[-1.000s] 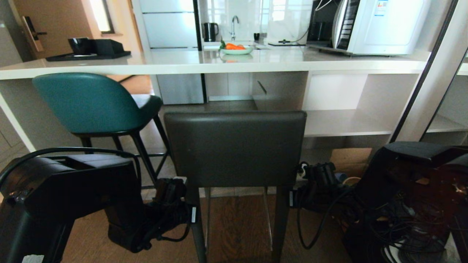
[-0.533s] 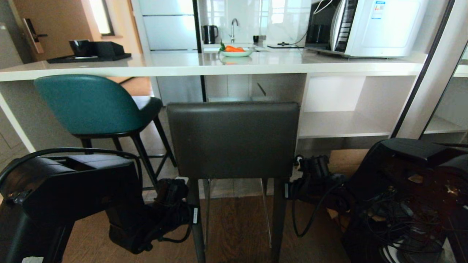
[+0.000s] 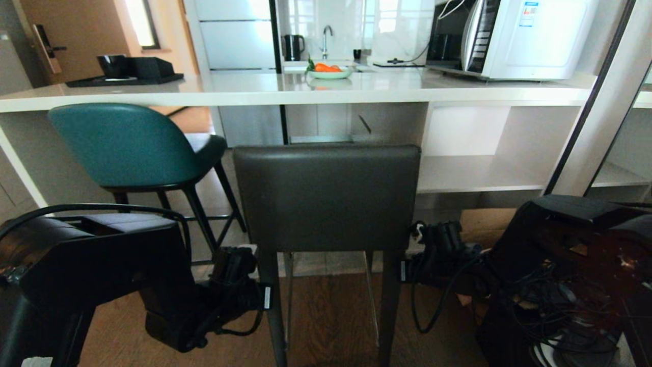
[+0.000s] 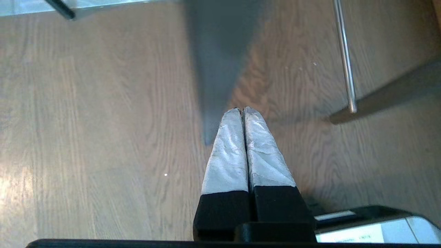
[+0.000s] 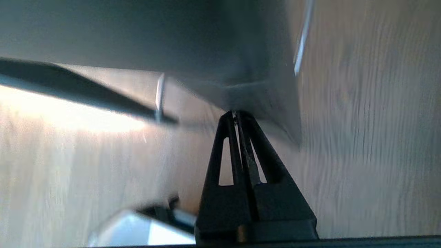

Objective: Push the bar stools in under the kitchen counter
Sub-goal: Push the gray chair back under the dining table

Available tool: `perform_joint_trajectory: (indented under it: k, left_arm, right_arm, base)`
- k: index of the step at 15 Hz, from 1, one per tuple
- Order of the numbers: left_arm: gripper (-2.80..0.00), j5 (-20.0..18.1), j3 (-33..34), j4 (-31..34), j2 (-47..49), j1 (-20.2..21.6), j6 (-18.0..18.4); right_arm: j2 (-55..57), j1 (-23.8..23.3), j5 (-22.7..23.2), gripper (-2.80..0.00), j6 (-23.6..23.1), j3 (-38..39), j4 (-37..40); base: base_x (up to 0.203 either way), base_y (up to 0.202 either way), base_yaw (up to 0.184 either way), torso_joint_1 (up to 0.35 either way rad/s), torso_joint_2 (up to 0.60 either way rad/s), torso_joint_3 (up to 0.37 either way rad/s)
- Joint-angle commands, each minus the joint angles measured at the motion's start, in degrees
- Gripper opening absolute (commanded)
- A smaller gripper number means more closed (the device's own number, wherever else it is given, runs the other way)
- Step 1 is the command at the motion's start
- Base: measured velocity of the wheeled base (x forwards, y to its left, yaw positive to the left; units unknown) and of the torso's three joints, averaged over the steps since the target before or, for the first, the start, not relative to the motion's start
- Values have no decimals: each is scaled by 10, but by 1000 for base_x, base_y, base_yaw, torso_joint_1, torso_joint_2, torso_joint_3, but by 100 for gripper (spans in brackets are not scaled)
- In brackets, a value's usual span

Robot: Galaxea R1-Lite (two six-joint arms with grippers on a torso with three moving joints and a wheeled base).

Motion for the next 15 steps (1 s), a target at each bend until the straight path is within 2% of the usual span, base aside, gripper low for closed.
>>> perform_joint_trajectory:
  k: [1,4,6,11,15]
  left_arm:
    - [-280,1,3,-3,-5,19,-1]
    - [-280,-14,47,-5,-45,59,-1]
    - [-280,-33,75,-28,-55,67,-2]
    - [-280,-33,148,-160,-31,41,1]
    - [-280,-35,232,-218,-93,25,2]
  right_arm:
    - [1,-16,-4,-280,0,2,-3]
    - [-28,-20,-1,-280,-1,28,-4]
    - [-52,-17,3,-280,0,60,-21]
    - [-79,10,0,-280,-2,166,-120]
    - [-135,13,3,-280,-1,228,-141]
  base:
    - [0,0,0,0,0,0]
    - [0,0,0,0,0,0]
    - [0,0,0,0,0,0]
    - [0,0,0,0,0,0]
    - [0,0,0,0,0,0]
